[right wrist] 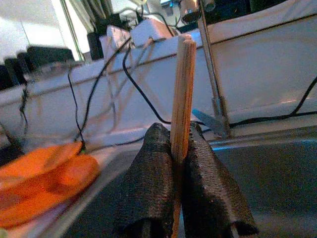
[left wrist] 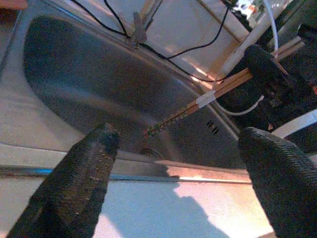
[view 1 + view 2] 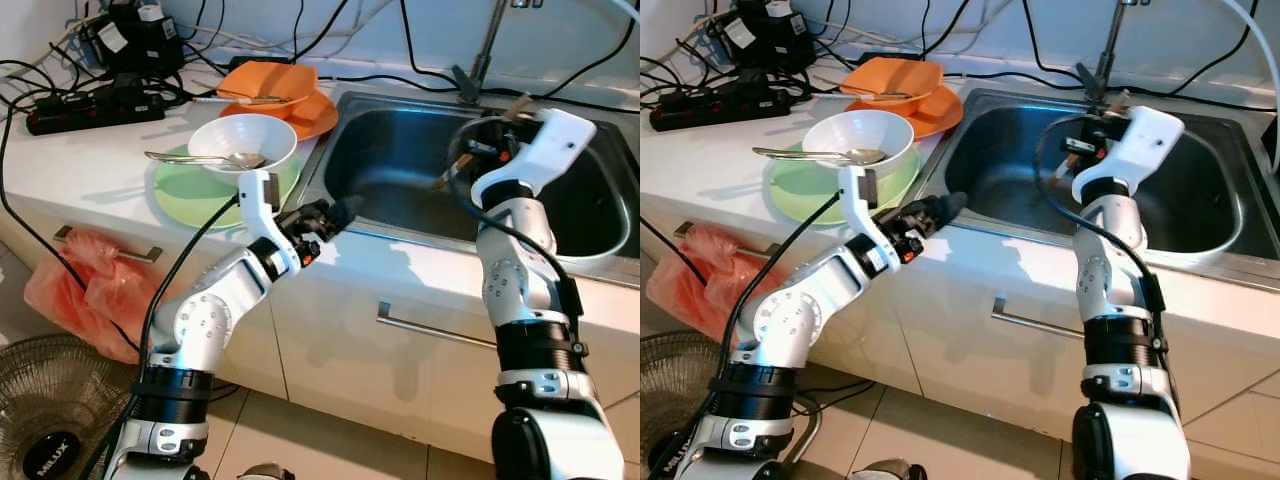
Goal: Kitchen organization
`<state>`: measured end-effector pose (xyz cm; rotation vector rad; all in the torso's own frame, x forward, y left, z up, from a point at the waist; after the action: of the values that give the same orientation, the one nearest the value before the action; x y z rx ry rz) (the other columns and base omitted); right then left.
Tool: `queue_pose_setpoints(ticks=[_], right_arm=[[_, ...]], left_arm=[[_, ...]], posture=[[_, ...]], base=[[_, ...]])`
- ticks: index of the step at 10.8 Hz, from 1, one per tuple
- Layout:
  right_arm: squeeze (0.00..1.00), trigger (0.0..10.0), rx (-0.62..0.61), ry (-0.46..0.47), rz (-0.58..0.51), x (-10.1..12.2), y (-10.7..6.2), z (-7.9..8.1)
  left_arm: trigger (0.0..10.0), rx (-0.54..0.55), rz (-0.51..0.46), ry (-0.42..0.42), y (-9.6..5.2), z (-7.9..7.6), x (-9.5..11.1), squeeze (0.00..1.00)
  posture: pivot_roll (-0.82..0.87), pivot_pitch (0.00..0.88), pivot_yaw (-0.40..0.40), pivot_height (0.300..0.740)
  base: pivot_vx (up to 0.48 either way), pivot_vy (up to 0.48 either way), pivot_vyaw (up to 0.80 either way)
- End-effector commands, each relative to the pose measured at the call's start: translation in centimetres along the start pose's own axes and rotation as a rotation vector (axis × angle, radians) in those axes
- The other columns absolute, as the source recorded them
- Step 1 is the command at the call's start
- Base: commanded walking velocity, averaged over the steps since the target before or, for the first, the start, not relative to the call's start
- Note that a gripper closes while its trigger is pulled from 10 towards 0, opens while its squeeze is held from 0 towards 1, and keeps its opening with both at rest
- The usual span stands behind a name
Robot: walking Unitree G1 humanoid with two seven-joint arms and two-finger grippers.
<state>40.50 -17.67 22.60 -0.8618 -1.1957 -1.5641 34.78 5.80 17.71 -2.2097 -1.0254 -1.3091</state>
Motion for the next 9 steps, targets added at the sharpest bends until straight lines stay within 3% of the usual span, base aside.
queue_pose_setpoints(ticks=[1, 3, 4, 8, 9], right_arm=[[1.0, 10.0, 0.019, -0.065, 0.002, -0.2, 0.1, 0.3], [1.0, 10.0, 0.041, -0.128, 0.031, -1.6, -0.3, 0.4], [1.0, 10.0, 0.05, -0.142, 0.04, -2.1, -0.4, 0.6], [1.0, 10.0, 0.083, -0.153, 0.027, -2.3, -0.4, 1.1], [1.0, 10.0, 0.09, -0.116, 0.036, -2.6, -0.5, 1.2]], left_arm=[[10.0, -0.007, 0.008, 0.066, -0.2, -0.2, 0.0, 1.0], [10.0, -0.018, 0.036, 0.142, -0.2, -0.6, -0.5, 1.0], [10.0, -0.021, 0.038, 0.152, -0.2, -0.7, -0.6, 0.35], [10.0, -0.018, 0.041, 0.165, -0.2, -0.6, -0.8, 0.38], [10.0, -0.02, 0.043, 0.176, -0.2, -0.6, -0.8, 0.41]], posture=[[0.18, 0.037, 0.047, 0.74], [0.19, 0.038, 0.046, 0.74], [0.19, 0.041, 0.048, 0.74], [0.19, 0.038, 0.051, 0.74], [0.19, 0.038, 0.051, 0.74]], base=[[0.0, 0.0, 0.0], [0.0, 0.0, 0.0], [0.0, 0.0, 0.0], [0.0, 0.0, 0.0], [0.0, 0.0, 0.0]])
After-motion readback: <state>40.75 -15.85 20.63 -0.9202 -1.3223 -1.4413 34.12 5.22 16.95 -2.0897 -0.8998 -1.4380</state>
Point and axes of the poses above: a point about 5 cm out from each wrist's last joint towards the gripper, its own y axis pointing out of the wrist towards the gripper, its own x axis along the axis of the wrist's last joint, z = x × y, the point moved 4 cm from there along y, pointing out of the wrist towards the gripper, and after that the axes turned 3 degrees about y, right-handed, at the moved point
